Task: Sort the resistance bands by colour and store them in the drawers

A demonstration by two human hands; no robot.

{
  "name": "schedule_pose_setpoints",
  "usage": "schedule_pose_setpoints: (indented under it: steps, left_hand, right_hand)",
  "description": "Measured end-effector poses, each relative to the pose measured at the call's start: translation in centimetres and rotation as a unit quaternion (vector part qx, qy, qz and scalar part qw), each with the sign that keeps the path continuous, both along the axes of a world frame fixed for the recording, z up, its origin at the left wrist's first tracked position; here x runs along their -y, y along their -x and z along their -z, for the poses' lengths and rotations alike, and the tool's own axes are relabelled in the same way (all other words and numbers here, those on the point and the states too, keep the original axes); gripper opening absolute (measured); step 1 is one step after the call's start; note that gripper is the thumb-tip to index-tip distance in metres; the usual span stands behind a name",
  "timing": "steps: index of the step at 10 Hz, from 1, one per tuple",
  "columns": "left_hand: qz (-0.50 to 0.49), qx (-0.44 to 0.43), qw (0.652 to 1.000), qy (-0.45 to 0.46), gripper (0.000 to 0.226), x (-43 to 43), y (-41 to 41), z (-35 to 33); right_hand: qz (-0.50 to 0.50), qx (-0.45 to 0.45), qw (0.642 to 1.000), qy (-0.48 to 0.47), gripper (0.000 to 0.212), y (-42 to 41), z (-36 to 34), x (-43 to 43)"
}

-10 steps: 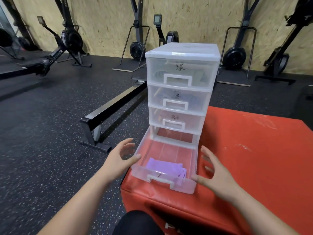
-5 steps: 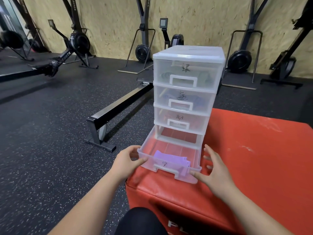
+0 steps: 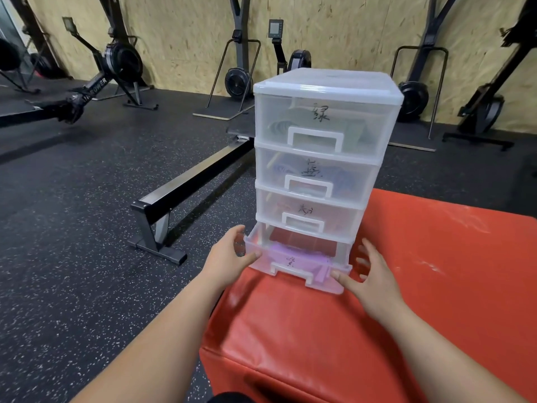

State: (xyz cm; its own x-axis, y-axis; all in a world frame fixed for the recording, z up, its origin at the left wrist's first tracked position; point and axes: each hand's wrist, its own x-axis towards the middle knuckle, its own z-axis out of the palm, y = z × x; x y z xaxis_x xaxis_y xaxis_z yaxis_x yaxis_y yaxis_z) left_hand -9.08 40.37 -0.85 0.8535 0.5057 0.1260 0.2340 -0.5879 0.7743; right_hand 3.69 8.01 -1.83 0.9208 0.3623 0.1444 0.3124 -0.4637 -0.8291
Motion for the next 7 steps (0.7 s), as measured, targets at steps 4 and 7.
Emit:
schedule_pose_setpoints:
  steps: [4, 7]
  left_hand:
    - [0.017, 0.031, 0.999, 0.024, 0.05, -1.4, -8.0, 2.4]
    - [-0.004, -0.013, 1.0, -0.022, 0.045, 0.5, -7.4, 1.1]
  right_hand:
    - [0.038, 0.051, 0.998, 0.022, 0.058, -5.4, 0.1, -2.5]
    - [0.022, 0.054, 0.996, 0.064, 0.064, -4.3, -1.0, -2.6]
